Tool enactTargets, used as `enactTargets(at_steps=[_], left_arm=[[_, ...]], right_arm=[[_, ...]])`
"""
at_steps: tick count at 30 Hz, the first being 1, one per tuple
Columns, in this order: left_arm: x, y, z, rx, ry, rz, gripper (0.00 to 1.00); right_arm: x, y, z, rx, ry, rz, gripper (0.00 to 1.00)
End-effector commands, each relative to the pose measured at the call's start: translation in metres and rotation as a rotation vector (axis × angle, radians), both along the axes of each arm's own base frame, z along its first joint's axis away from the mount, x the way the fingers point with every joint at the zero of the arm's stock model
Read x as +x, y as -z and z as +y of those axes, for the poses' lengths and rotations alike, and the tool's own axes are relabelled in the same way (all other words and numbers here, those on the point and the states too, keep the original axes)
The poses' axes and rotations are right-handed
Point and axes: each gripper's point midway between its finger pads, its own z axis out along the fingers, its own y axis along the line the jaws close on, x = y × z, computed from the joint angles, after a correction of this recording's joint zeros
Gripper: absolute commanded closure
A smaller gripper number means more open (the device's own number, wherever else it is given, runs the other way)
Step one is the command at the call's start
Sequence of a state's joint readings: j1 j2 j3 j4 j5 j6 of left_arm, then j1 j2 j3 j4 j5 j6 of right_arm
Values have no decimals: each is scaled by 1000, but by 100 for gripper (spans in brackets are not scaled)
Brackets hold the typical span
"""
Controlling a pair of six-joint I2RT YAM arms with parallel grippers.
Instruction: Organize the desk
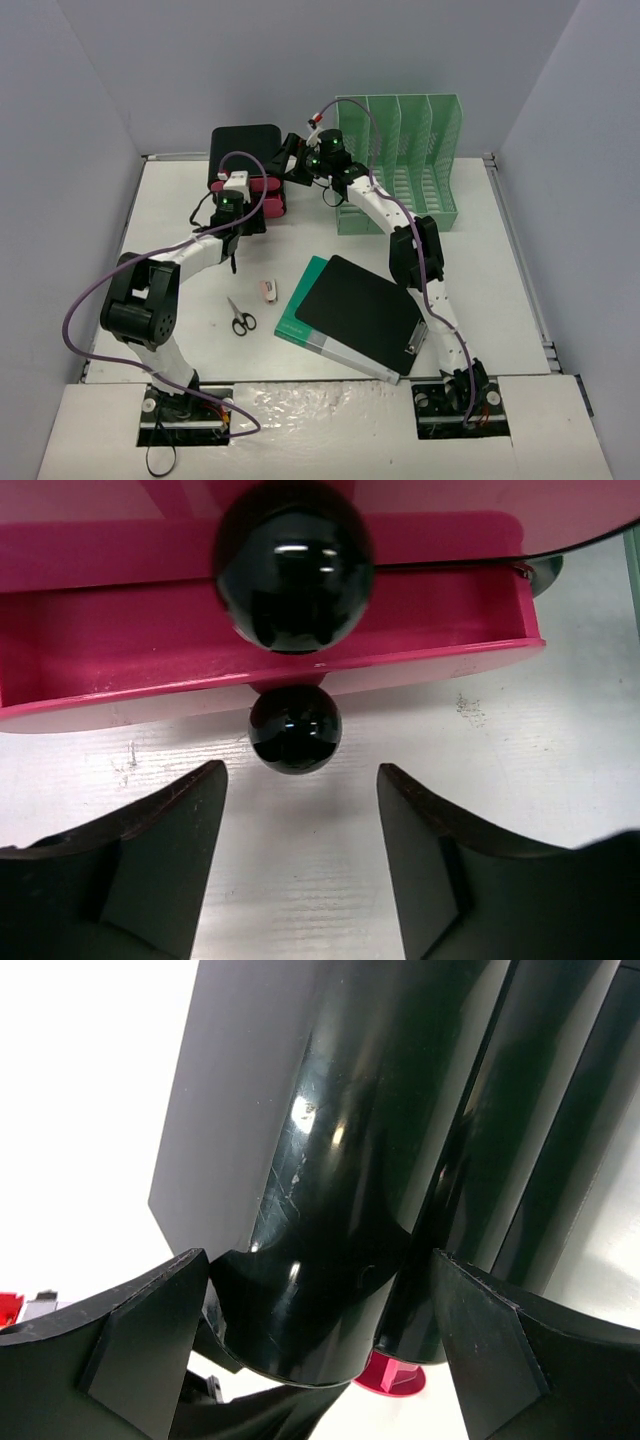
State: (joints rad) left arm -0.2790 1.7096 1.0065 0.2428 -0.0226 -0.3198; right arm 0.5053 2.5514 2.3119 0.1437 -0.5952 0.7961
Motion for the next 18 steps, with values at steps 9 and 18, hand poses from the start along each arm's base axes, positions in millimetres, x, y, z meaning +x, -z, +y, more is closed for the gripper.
enactTargets(at_steps=[9, 18], left_arm=[[27, -49, 2, 47, -48, -155, 68], [20, -45, 5, 63, -62, -133, 100]], right_arm=[[-8, -2, 14, -2, -53, -41, 14], [-8, 1, 14, -5, -54, -37, 14]])
